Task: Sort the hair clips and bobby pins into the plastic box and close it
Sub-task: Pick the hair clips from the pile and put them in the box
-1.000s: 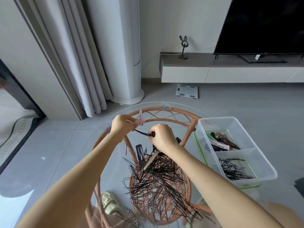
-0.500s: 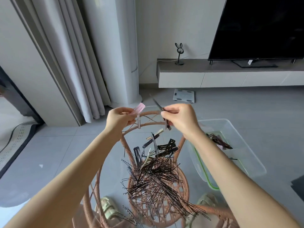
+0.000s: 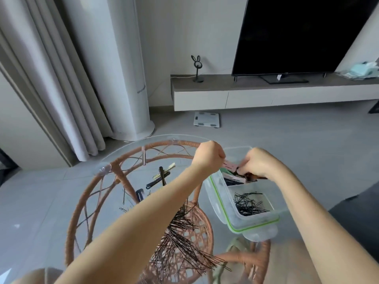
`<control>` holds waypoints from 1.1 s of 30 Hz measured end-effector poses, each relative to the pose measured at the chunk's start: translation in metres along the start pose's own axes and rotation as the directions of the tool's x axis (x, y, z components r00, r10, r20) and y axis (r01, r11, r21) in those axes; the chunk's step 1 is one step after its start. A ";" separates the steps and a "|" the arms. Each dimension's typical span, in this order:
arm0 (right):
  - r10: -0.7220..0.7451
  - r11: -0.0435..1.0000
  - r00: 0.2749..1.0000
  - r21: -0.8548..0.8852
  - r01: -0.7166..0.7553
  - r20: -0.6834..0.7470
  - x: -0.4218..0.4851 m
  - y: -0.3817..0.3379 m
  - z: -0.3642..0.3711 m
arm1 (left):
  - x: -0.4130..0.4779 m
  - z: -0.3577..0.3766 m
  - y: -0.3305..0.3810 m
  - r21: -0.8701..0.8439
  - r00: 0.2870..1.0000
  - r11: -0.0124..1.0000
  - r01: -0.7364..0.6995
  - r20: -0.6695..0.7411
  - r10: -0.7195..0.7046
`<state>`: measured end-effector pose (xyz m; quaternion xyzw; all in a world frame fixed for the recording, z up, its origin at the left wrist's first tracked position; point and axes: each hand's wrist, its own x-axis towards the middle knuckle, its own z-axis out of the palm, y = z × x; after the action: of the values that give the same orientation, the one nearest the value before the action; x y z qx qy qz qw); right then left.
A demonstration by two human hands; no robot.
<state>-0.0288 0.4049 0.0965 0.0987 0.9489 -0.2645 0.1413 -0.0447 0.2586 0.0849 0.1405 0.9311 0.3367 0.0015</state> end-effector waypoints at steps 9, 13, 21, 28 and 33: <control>-0.036 0.999 0.997 0.009 0.037 -0.071 0.027 -0.017 0.008 | 0.014 0.003 0.008 0.194 0.950 0.961 -0.195 0.282 0.135; -0.010 0.994 0.997 0.108 0.018 -0.075 0.027 -0.010 0.003 | 0.014 -0.011 0.008 -0.009 0.925 0.992 -0.129 0.359 0.124; -0.429 0.895 0.846 -0.020 0.446 -0.316 -0.008 -0.050 0.013 | 0.015 -0.064 -0.089 0.099 0.974 0.973 0.209 -0.113 -0.198; -0.584 0.681 0.750 -0.317 0.660 0.309 0.009 -0.094 0.091 | 0.005 -0.067 -0.173 0.336 0.871 0.804 0.491 -0.162 -0.464; -0.537 0.708 0.766 -0.304 0.637 0.353 0.037 -0.120 0.124 | 0.011 -0.061 -0.188 0.344 0.869 0.798 0.495 -0.183 -0.460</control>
<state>-0.0680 0.2423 0.0401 -0.2747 0.9392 -0.1023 0.1792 -0.1098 0.0852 0.0144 -0.1167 0.9825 0.1443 0.0170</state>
